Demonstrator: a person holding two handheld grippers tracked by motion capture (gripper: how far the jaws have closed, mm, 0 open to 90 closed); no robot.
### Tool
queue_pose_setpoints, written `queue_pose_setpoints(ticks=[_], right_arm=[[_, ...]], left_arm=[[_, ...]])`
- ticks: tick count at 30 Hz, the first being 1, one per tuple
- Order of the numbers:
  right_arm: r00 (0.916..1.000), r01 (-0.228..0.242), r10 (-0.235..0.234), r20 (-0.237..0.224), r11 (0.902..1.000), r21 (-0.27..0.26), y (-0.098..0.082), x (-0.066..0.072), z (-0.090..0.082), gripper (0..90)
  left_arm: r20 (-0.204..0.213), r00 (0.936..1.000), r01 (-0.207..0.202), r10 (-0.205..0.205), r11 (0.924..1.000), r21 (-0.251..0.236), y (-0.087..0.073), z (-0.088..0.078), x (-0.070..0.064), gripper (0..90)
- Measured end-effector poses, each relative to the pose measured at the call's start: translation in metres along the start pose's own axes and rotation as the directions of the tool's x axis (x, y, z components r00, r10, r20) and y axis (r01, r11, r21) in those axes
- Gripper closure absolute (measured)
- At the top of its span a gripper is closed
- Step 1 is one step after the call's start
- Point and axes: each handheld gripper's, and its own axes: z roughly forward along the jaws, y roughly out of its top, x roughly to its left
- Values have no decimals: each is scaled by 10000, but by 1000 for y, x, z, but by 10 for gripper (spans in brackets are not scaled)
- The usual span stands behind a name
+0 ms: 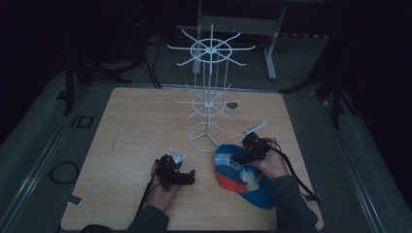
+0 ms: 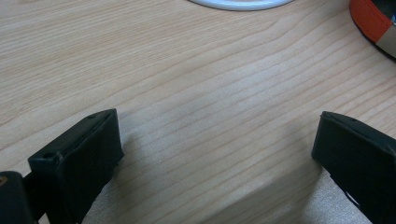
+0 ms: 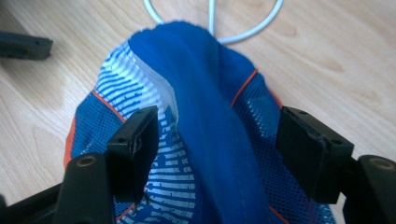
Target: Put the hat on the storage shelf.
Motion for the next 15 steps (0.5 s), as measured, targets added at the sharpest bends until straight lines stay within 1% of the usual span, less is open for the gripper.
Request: queue_pose_setpoints(ticks=[3,4,5,7,8,9,10,11,13,15], right_arm=[[9999,-68,71,-96,9993,364,-1,-1,6,306],[9999,-68,71,-96,9993,364,-1,-1,6,306],[9997,-144,155,-190,9981,597,-2,-2,10,339],[9998,-138,149,-148,9971,745,-3,-3,12,437],[9998,-138,149,-148,9971,745,-3,-3,12,437],[9995,-161,185,-263,9959,891,-4,-3,13,559],[9995,-118,145,-286,9956,924,-4,-3,13,629],[9995,-118,145,-286,9956,924,-4,-3,13,629],[9990,-13,52,-452,9963,862,-4,-2,12,762],[9986,107,-68,-518,9972,743,-5,-2,11,834]], left_arm=[[-7,10000,0,0,10000,-4,0,0,0,19],[-3,10000,-8,8,10000,3,0,0,0,19],[-1,10000,-11,11,10000,2,0,0,0,19],[-4,10000,-15,15,10000,8,0,0,0,19],[-4,10000,-15,15,10000,8,0,0,0,19],[-3,10000,-15,15,10000,8,0,0,0,19],[-3,10000,-16,16,10000,9,0,0,0,19],[-3,10000,-16,16,10000,9,0,0,0,19],[-3,10000,-13,13,10000,6,0,0,0,19],[-7,10000,6,-6,10000,-10,0,0,0,19]])
